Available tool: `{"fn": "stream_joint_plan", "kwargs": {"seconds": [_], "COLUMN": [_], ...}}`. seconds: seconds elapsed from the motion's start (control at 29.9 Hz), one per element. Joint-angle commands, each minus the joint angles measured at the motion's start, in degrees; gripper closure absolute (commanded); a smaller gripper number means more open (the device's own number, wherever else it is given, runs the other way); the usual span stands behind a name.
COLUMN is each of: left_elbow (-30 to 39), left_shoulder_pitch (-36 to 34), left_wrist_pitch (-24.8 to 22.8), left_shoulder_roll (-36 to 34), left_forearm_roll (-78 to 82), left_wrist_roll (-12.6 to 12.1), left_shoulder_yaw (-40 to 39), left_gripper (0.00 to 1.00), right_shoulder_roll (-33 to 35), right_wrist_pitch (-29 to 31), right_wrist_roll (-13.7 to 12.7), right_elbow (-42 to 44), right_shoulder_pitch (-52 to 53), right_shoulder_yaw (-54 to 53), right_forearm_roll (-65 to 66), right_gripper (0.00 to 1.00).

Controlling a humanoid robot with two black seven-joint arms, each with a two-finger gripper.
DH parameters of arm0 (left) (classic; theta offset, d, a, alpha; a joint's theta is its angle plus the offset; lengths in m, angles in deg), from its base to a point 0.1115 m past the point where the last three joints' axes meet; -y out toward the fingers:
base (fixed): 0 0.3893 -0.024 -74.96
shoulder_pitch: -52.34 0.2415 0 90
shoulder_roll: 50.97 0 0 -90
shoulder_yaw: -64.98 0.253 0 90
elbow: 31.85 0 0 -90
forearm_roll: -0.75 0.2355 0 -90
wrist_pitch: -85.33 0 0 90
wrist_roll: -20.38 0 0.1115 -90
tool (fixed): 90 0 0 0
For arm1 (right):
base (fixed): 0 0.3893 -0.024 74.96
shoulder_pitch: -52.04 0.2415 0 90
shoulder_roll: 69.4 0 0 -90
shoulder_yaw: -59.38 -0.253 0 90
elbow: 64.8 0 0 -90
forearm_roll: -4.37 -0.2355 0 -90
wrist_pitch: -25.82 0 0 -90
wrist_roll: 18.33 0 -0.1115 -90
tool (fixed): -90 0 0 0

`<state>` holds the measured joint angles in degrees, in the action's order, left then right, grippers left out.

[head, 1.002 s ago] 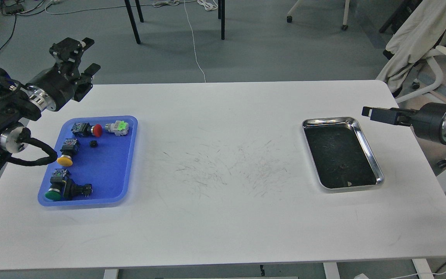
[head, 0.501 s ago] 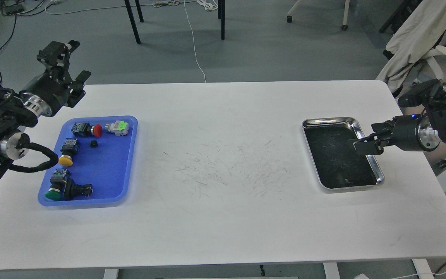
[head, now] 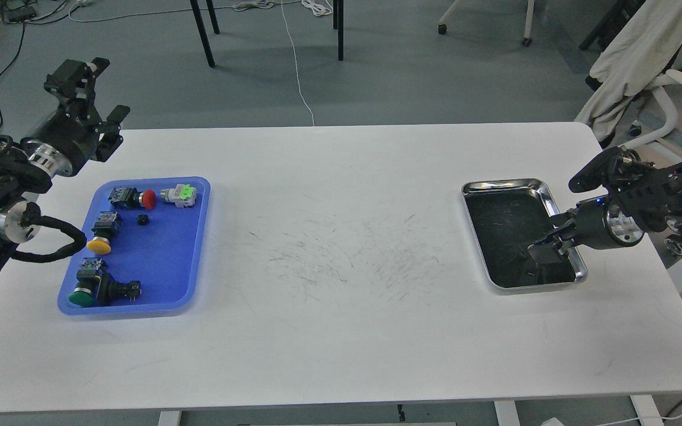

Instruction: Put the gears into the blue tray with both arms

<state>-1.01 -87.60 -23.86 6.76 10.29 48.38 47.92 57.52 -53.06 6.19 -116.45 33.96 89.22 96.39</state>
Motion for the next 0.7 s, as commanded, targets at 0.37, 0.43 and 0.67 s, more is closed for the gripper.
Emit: {"fn": "stream_joint_plan", "kwargs": {"seconds": [0.37, 0.43, 0.67], "left_elbow": [-0.2, -0.4, -0.4], "left_shoulder_pitch": [0.2, 0.2, 0.2], "left_wrist_pitch": [0.1, 0.1, 0.1], "left_shoulder_roll": [-0.2, -0.2, -0.3], "left_forearm_roll": [-0.1, -0.1, -0.1], "left_wrist_roll": [0.0, 0.0, 0.0], "left_shoulder_yaw": [0.0, 0.0, 0.0], "left_gripper": [0.06, 0.06, 0.06], "right_shoulder_roll": [-4.6, -4.8, -5.8], "right_wrist_pitch": [-0.6, -0.6, -0.6], "right_wrist_roll": [0.0, 0.0, 0.1], "right_elbow": [1.7, 1.8, 3.0], "right_shoulder_pitch": [-1.4, -1.4, -2.4], "right_shoulder_yaw": [1.3, 1.3, 1.4], "right_forearm_roll": [-0.2, -0.2, -0.1], "right_gripper": [0.21, 0.23, 0.28]}}
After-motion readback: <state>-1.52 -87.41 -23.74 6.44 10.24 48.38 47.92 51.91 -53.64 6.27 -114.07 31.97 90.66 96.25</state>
